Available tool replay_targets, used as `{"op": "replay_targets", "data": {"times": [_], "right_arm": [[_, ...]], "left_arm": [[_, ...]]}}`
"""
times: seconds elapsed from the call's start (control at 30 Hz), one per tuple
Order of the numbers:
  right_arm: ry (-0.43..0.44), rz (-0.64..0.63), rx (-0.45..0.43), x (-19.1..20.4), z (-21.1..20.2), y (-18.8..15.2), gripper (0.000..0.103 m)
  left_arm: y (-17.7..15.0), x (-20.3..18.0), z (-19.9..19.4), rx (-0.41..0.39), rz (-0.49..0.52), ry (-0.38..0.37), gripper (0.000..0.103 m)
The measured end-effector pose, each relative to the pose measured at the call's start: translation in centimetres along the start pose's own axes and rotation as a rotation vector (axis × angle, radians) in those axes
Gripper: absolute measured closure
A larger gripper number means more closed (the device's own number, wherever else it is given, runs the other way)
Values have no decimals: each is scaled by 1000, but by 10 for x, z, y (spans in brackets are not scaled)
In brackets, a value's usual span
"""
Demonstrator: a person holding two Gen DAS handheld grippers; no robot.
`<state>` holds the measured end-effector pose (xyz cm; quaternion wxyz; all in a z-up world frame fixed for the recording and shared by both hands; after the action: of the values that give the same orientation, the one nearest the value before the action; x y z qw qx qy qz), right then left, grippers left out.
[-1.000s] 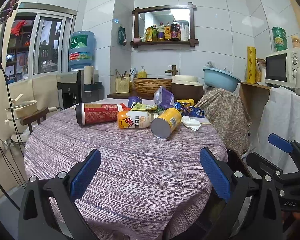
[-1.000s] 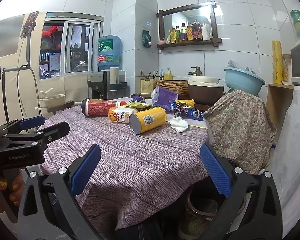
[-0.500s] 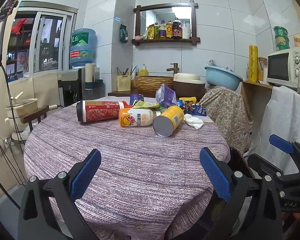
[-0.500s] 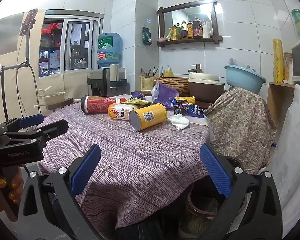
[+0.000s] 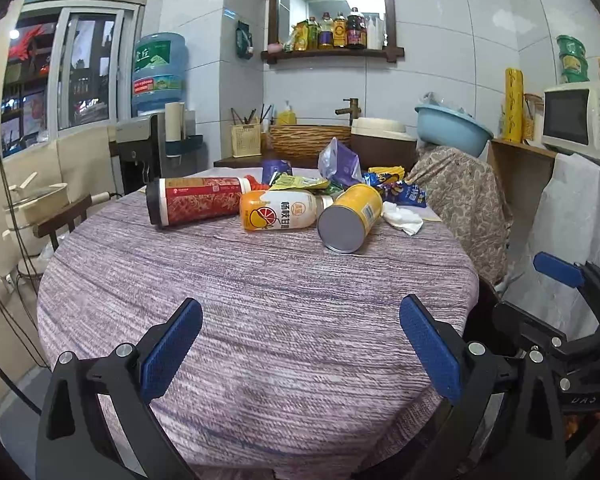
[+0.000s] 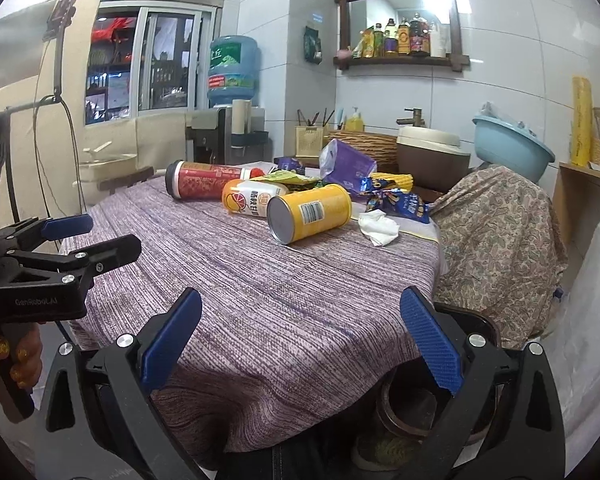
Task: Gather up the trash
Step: 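Reach the right gripper to the white tissue and close on it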
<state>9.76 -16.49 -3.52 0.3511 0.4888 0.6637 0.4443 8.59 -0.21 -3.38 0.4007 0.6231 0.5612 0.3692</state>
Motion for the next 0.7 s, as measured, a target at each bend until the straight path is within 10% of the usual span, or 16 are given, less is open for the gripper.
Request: {"op": "replay_targets", "data": {"times": [0.7], "right_arm": [[68, 46, 224, -53, 134, 36, 5]], "left_arm": [[42, 48, 97, 177, 42, 12, 5]]}}
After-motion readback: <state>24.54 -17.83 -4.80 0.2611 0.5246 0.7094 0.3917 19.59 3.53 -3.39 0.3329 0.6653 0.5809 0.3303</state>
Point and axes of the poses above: each gripper's, at about its wrist camera, not at the fingertips, and z roughly the way its jaws point, x to its left, y to its top, the point moved 5 cm from there along z, roughly the way its jaws point, and after that the axes turned 1 degree about -x, right-handed, at the moved point
